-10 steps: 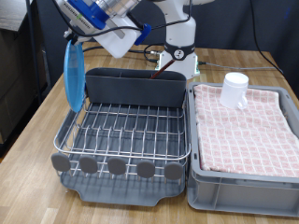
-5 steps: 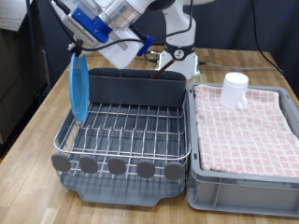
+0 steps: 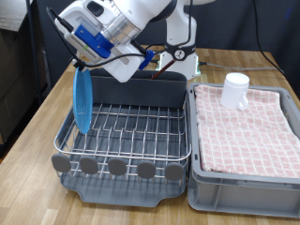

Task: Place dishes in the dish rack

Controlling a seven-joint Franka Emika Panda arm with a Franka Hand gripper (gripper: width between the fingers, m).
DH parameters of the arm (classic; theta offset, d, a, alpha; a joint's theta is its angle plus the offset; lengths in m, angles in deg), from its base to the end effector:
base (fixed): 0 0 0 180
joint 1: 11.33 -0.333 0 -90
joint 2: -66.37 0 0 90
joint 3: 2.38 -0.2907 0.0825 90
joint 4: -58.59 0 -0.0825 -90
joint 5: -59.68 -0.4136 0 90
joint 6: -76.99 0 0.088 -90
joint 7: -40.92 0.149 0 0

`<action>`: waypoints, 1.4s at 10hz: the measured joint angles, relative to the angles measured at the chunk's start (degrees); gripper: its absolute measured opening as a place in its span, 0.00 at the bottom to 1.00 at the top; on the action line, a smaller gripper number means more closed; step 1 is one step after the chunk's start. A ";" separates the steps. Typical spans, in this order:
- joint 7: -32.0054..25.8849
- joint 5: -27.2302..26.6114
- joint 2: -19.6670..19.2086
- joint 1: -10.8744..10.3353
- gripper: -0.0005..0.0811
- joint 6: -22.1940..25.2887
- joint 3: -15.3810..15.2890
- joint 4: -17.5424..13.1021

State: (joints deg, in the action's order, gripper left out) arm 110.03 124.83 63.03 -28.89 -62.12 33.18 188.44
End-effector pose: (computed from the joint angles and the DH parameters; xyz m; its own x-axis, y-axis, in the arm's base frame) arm 0.5360 -0.2053 0.2767 0.7421 -0.3764 0.5546 -0.6503 -0.6046 0.4600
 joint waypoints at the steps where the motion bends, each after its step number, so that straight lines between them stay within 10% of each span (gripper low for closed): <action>1: 0.58 0.41 -0.61 0.00 0.03 -0.99 0.33 0.15; 14: 5.10 3.55 -2.28 0.01 0.03 -5.18 1.36 3.11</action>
State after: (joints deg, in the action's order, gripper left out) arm 115.13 128.38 60.74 -28.88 -67.31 34.54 191.55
